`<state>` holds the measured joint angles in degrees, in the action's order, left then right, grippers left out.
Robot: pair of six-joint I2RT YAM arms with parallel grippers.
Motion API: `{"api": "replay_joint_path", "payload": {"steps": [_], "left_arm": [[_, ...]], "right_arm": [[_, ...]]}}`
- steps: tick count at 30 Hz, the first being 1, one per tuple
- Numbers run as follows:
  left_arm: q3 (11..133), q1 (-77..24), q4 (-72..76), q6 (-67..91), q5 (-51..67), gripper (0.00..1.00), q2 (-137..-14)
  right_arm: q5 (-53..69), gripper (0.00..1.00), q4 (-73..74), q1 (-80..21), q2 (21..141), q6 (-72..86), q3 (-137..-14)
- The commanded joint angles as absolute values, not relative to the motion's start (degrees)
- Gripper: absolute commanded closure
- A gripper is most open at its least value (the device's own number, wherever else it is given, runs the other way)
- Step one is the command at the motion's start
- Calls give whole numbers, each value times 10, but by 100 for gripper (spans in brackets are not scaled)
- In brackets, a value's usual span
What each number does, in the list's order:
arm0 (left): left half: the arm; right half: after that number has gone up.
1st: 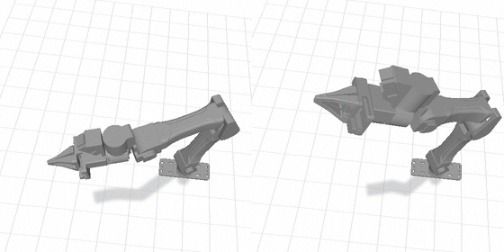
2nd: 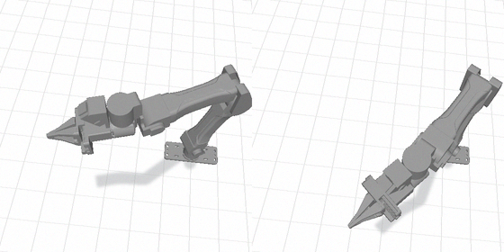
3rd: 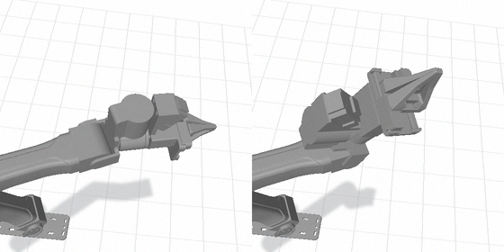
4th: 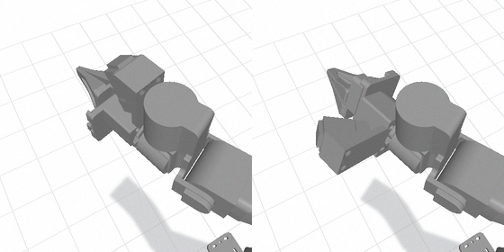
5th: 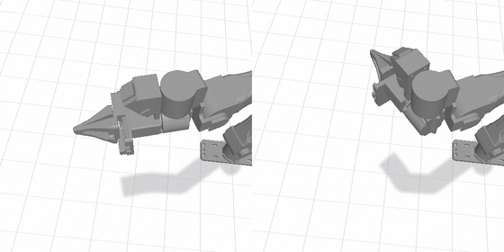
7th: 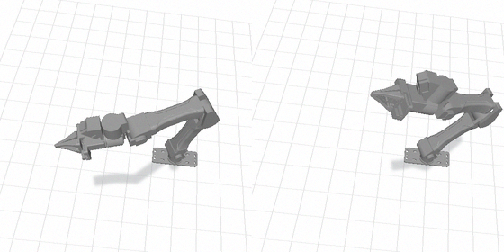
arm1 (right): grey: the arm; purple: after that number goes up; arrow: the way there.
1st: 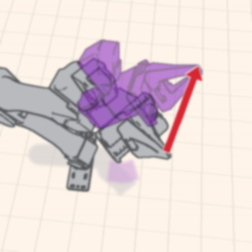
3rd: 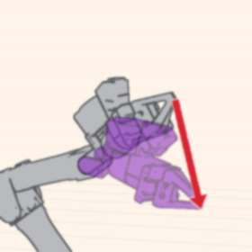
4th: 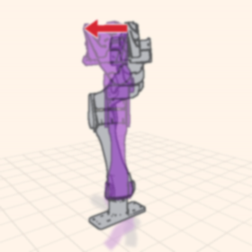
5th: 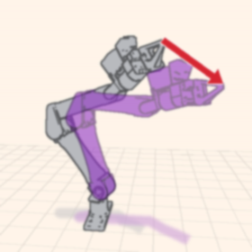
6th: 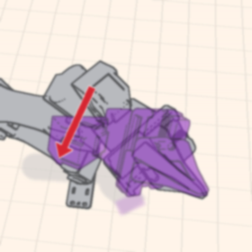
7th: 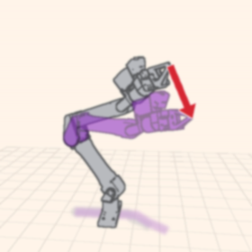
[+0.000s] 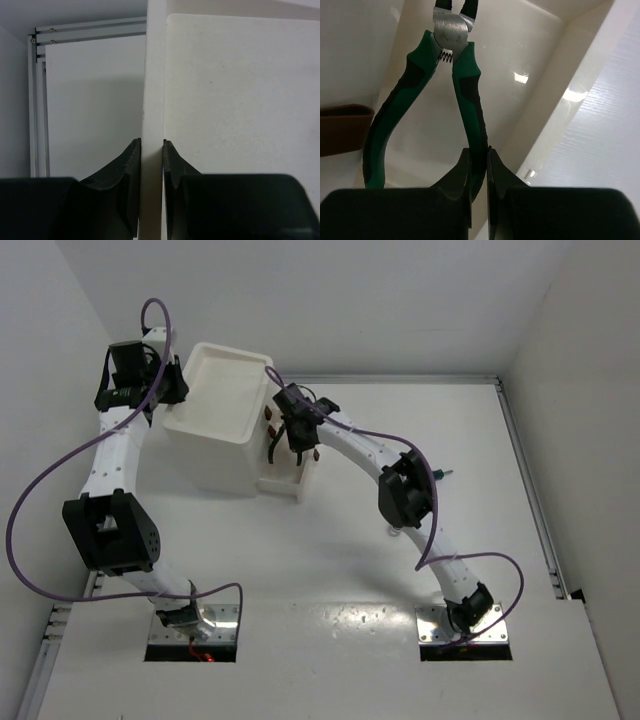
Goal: Sort the tools into containers
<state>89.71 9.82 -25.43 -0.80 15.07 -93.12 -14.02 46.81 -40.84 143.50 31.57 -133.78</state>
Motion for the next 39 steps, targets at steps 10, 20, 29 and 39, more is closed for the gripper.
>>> {"api": "replay_joint_path", "payload": {"steps": [10, 20, 29, 39], "left_arm": [[867, 76, -338, 37, 182, 100, -957], [867, 76, -338, 37, 177, 100, -957], [877, 76, -338, 37, 183, 100, -973], [889, 76, -338, 32, 188, 100, -978]], "right_arm": [[-113, 100, 421, -429, 1472, 345, -1346], [-54, 56, 270, -407, 1349, 346, -1171], [-57, 59, 236, -390, 1288, 349, -1145], [-146, 98, 278, -318, 1208, 316, -1037]]}}
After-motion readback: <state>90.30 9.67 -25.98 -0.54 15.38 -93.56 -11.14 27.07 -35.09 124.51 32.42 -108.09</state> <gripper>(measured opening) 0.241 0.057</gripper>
